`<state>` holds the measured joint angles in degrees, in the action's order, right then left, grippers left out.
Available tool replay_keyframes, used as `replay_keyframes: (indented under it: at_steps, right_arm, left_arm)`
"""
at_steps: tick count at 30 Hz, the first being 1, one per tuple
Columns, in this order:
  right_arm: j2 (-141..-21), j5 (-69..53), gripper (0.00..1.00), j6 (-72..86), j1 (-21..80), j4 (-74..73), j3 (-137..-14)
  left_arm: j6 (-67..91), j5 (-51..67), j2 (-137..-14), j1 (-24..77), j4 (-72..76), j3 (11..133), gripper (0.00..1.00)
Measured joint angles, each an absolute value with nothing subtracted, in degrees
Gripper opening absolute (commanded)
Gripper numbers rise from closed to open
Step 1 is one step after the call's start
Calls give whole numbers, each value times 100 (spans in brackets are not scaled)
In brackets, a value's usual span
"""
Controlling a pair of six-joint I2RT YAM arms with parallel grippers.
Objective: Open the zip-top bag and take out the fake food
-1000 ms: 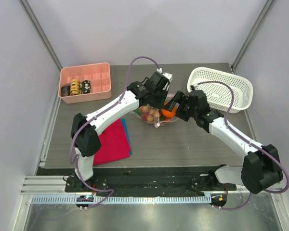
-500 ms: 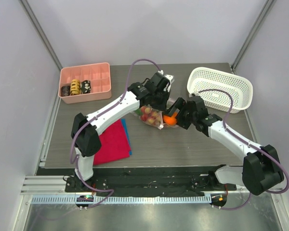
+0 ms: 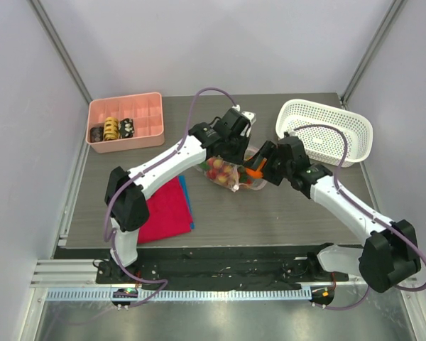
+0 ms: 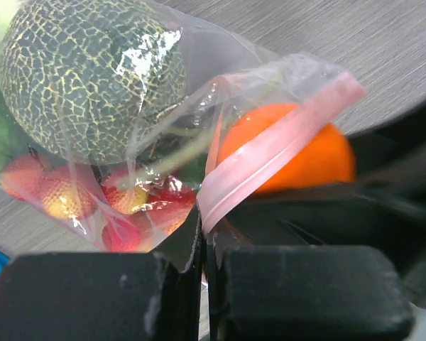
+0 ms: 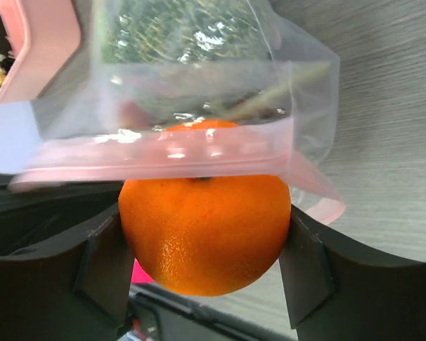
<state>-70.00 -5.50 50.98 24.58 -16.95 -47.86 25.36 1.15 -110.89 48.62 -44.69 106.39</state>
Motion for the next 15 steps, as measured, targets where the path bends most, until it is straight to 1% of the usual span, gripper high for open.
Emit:
replay_keyframes:
  at_steps: [3, 5, 7, 8, 10, 12, 15]
  right_arm:
    - [-6928, -554, 35, 4995, 2436, -2161, -5271]
    - [-6840, -574, 35, 4877, 2346, -2486, -5701]
    - [-6790, -751, 34, 4700, 1984, -2613, -6110]
    - [-6831, -784, 35, 4615, 1632, -2617, -6331]
    - [-7087, -718, 36, 4392, 899, -2558, -6766]
    - [-7581, -550, 36, 4169, 399, -2471, -7181]
    - [-8438, -438, 38, 3968, -14, -2161, -7522]
  left_arm:
    - [2506, -8, -11089, 4849, -4462, 10600, 0]
    - [2504, -38, -11089, 4847, -4462, 10560, 0]
    - [2491, -40, -11089, 4847, -4462, 10532, 0]
    - [2484, -38, -11089, 4847, -4464, 10519, 0]
    - [2467, -36, -11089, 4847, -4451, 10488, 0]
    - [2443, -14, -11087, 4847, -4451, 10462, 0]
    - [2373, 36, -11072, 4847, -4451, 10462, 0]
